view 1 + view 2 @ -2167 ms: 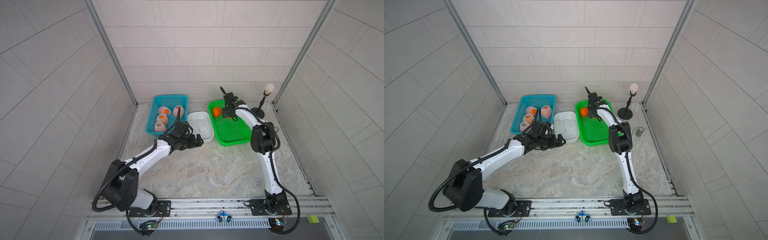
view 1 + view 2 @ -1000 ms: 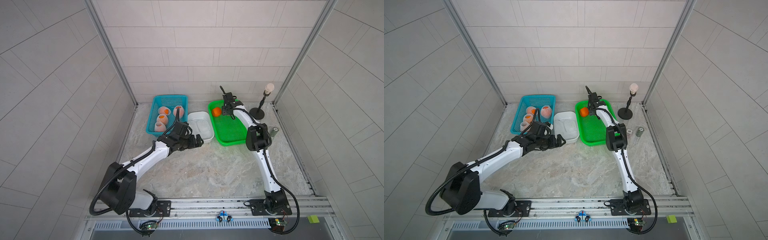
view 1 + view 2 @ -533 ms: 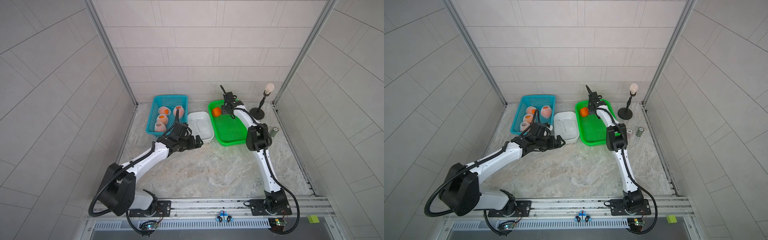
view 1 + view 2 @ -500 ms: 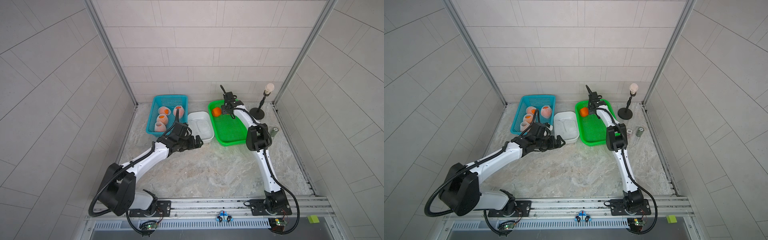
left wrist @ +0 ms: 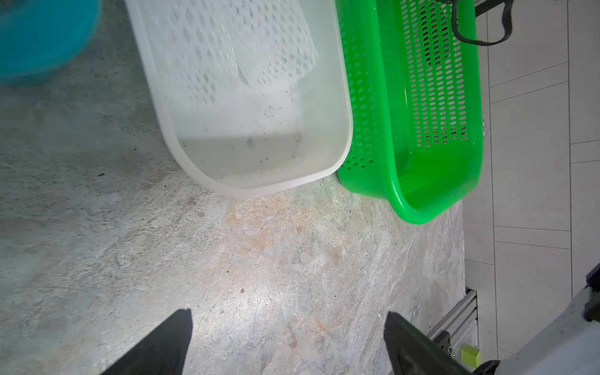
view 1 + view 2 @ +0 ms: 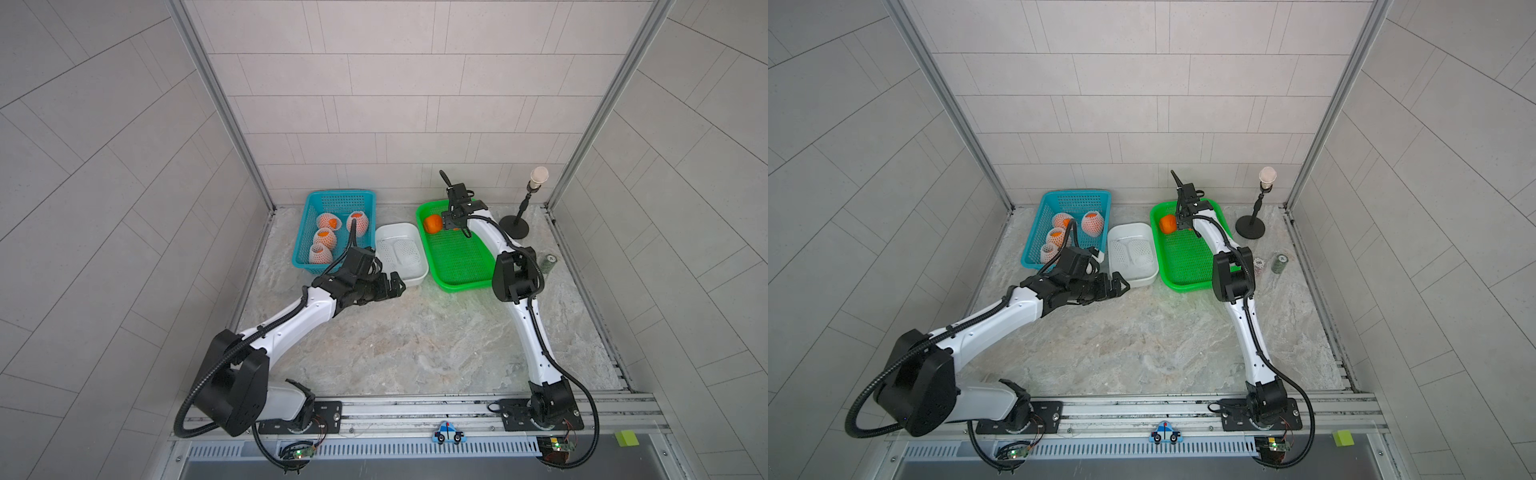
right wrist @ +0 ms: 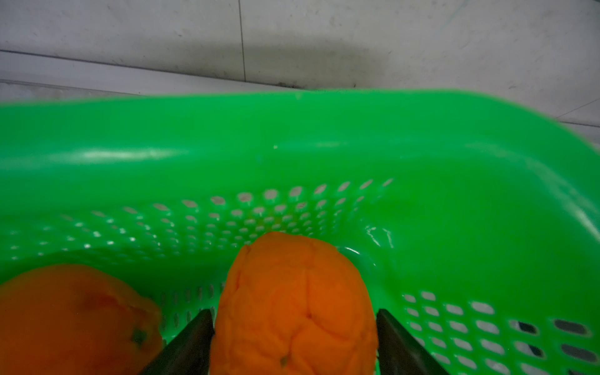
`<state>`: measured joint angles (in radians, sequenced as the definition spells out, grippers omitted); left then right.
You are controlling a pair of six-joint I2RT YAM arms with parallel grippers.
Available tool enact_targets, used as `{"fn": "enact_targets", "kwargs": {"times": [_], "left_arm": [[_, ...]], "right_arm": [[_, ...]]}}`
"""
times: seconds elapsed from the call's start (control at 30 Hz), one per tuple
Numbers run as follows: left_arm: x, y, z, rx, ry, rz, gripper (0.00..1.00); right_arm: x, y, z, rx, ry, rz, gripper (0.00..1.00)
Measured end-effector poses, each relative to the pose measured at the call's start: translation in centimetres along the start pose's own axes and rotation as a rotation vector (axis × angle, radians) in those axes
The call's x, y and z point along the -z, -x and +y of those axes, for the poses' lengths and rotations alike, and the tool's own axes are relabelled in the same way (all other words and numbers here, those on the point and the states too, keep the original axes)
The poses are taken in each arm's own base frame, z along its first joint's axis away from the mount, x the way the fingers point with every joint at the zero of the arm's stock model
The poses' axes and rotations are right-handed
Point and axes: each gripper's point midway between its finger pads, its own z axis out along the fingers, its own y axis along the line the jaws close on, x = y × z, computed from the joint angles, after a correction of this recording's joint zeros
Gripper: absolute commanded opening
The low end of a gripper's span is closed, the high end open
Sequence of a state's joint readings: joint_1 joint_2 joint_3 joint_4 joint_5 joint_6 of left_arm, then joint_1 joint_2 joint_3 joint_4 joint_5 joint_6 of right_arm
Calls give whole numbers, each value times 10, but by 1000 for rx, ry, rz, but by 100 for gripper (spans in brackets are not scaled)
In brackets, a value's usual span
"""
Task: Remove foam nets from oranges
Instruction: Place the orange in the basket.
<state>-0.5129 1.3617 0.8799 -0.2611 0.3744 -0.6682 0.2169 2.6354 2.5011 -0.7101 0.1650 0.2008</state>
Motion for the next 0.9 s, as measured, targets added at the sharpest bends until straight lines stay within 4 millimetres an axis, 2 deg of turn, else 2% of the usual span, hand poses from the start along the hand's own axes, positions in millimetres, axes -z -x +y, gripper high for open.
{"fn": "enact_targets", "kwargs": {"times": [0.1,0.2,0.27,0.37,0.47,0.6,0.7,0.8,0.83,0.9], "left_arm": [[1,-2,1,5,-1,-2,100],[1,-3,2,7,-2,-4,100],[0,-4,4,10,1,-2,99],[0,-5,9,19,21,1,97],[4,-6,20,42,70,12,97],[18,1,38,73,169,8,96],[38,13,47,74,252,-28,96],[64,30,52,64,324,-83,97],[72,37,53,59,346,-102,97],[89,49,55,52,389,-137,98]], "right_arm": [[13,5,-4,8,-2,1,81],[37,15,-9,7,-1,-10,82],[61,25,-13,-4,6,-22,82],[97,28,-16,-11,15,-31,83],[139,5,-9,16,34,-12,84],[189,-35,16,73,91,-1,85],[218,-63,35,120,134,-2,87],[240,-92,44,152,154,1,93],[247,-101,46,160,158,0,98],[261,-117,51,177,172,-7,100]]}}
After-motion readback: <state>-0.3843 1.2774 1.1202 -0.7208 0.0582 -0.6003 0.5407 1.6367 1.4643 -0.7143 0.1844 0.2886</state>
